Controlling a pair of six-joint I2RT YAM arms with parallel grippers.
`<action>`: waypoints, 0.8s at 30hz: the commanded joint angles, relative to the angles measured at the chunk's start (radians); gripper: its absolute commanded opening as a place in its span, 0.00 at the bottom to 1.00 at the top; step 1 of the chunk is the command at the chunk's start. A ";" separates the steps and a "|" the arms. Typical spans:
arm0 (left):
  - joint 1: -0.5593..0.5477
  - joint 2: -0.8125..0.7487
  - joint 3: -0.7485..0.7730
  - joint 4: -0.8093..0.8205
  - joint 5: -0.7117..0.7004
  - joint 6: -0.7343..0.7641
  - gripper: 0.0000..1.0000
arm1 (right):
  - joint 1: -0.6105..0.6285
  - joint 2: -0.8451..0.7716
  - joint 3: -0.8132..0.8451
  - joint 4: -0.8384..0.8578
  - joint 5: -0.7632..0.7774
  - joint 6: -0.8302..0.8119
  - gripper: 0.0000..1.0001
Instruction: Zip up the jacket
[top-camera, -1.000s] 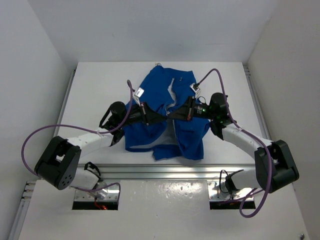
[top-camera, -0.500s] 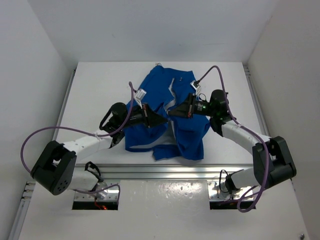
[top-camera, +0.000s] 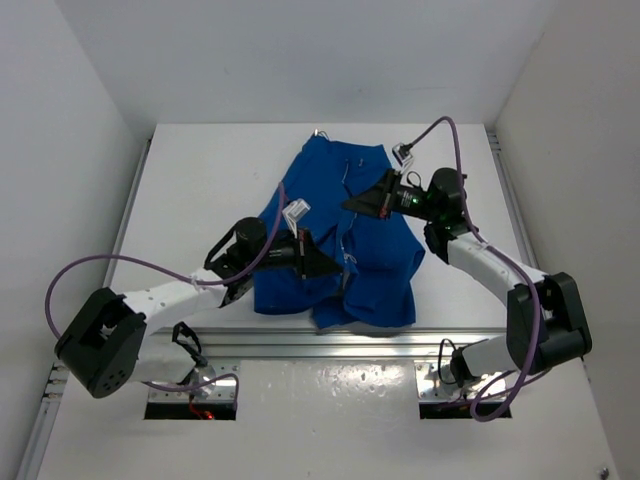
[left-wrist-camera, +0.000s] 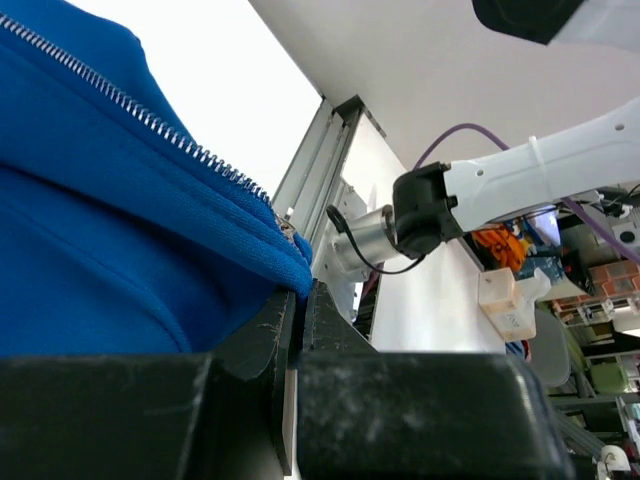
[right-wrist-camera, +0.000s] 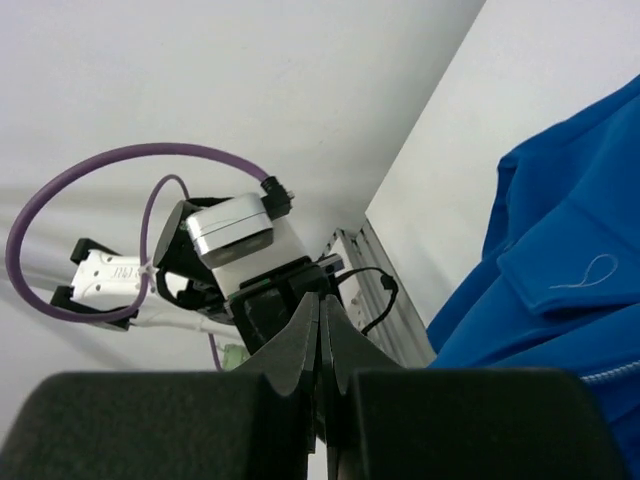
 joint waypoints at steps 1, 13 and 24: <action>-0.016 -0.060 0.002 0.020 0.040 0.027 0.00 | -0.014 0.004 0.031 0.051 0.003 -0.037 0.00; 0.027 -0.098 -0.041 0.120 0.135 -0.050 0.00 | -0.160 -0.064 -0.139 -0.176 -0.439 -0.402 0.78; 0.036 -0.098 -0.032 0.161 0.181 -0.068 0.00 | -0.109 0.190 -0.304 0.663 -0.461 0.297 0.43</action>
